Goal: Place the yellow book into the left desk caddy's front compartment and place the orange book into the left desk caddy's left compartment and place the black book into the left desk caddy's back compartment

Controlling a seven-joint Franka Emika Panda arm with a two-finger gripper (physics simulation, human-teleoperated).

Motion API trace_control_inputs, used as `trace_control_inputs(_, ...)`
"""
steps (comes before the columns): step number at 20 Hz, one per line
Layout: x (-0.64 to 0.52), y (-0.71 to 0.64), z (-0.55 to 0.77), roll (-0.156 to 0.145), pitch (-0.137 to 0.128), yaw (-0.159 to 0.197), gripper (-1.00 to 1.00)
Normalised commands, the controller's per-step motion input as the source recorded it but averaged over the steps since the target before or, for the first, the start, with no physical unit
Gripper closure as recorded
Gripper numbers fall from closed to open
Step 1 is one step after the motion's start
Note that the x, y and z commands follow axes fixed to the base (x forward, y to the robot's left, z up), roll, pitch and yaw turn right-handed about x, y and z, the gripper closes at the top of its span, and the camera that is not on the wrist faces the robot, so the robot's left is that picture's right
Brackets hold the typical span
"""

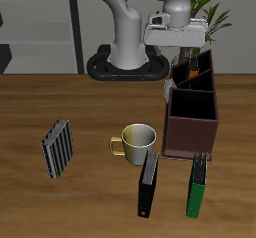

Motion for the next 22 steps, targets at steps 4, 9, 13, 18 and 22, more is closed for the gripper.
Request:
trace_control_inputs(4, 0.34, -0.61, 0.41, -0.117, -0.051, 0.038, -1.00)
trace_control_inputs(9, 0.24, -0.37, 0.24, -0.041, -0.017, 0.039, -1.00)
trace_control_inputs(13, 0.17, -0.47, 0.41, 0.049, -0.046, 0.041, -1.00)
trace_control_inputs(18, 0.28, -0.51, 0.27, -0.047, -0.010, 0.036, -1.00)
trace_control_inputs(22, 0.54, -0.64, 0.25, -0.062, -0.012, -0.017, -1.00)
